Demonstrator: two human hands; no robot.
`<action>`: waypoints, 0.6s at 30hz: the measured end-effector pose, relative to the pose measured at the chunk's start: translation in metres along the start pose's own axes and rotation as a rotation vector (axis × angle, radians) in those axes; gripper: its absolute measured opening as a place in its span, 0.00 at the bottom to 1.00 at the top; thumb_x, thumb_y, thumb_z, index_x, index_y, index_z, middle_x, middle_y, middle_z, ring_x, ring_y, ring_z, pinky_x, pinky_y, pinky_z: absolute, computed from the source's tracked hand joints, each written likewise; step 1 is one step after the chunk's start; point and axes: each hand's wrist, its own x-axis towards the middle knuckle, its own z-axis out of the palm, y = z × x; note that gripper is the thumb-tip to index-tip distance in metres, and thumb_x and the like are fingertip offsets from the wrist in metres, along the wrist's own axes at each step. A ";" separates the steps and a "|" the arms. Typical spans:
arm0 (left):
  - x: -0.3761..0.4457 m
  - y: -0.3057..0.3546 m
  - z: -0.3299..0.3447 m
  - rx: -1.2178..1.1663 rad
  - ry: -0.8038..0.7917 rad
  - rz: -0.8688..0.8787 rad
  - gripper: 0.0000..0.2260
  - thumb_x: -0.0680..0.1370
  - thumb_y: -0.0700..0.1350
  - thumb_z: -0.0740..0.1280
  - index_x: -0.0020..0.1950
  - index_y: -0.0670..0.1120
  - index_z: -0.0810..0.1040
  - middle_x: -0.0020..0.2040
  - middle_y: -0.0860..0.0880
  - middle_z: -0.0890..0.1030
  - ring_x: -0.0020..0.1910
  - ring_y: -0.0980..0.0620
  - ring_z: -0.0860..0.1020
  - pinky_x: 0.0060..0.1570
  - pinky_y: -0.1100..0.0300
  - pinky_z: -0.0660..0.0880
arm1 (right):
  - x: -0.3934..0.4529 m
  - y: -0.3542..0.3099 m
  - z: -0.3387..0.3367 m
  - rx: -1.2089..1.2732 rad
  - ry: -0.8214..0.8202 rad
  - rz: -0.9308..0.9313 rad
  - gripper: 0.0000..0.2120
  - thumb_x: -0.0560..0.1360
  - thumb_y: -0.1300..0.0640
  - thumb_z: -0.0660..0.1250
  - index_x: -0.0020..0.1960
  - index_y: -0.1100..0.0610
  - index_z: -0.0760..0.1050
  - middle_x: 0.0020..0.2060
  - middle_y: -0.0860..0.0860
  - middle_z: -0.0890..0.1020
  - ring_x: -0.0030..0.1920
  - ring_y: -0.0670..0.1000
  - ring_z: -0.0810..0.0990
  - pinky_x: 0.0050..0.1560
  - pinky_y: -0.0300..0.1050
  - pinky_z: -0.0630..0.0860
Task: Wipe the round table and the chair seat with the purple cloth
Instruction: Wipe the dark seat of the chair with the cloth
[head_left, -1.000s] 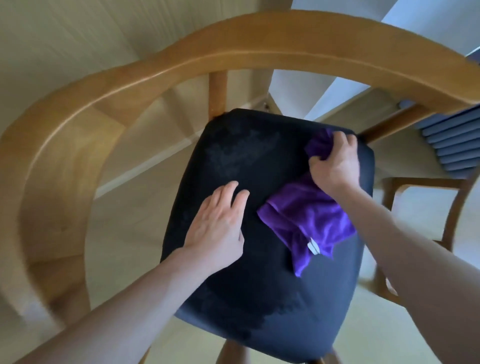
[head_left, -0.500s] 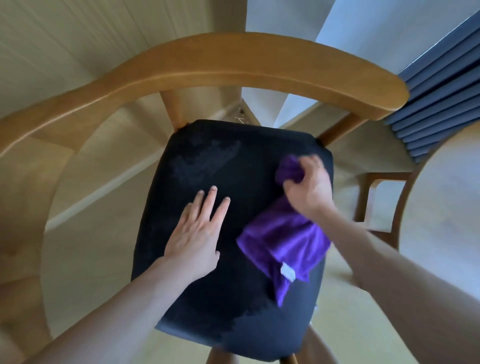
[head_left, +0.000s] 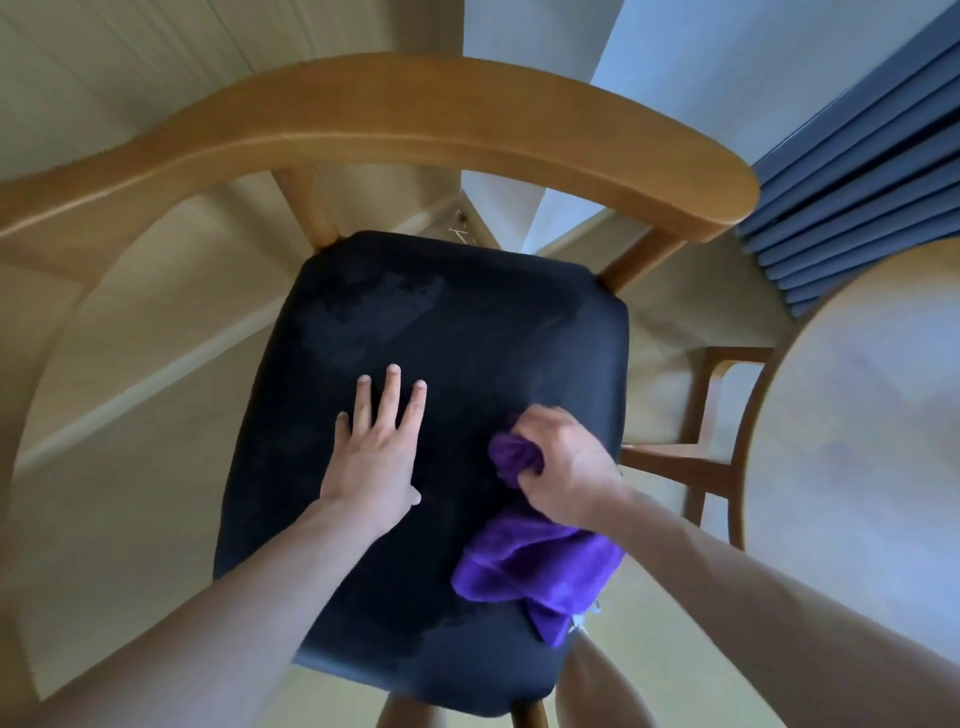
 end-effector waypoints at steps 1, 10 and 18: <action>0.000 -0.001 0.001 0.016 0.001 0.000 0.59 0.73 0.52 0.79 0.82 0.51 0.33 0.81 0.46 0.28 0.82 0.37 0.36 0.80 0.40 0.54 | 0.011 0.013 -0.014 0.027 0.162 0.095 0.06 0.64 0.68 0.68 0.41 0.62 0.76 0.42 0.56 0.76 0.44 0.59 0.77 0.47 0.49 0.75; 0.000 -0.003 0.001 0.069 0.018 0.018 0.59 0.72 0.55 0.79 0.82 0.51 0.33 0.81 0.45 0.30 0.82 0.37 0.38 0.79 0.43 0.56 | 0.042 0.003 0.005 -0.164 0.334 0.226 0.16 0.67 0.64 0.65 0.55 0.60 0.74 0.55 0.57 0.73 0.51 0.63 0.72 0.54 0.55 0.73; -0.005 0.003 -0.010 0.089 0.034 0.181 0.58 0.72 0.58 0.78 0.83 0.49 0.36 0.82 0.43 0.32 0.83 0.42 0.40 0.80 0.50 0.54 | 0.016 0.021 -0.020 0.115 0.346 0.266 0.08 0.67 0.66 0.70 0.46 0.60 0.77 0.46 0.53 0.74 0.45 0.56 0.76 0.48 0.47 0.74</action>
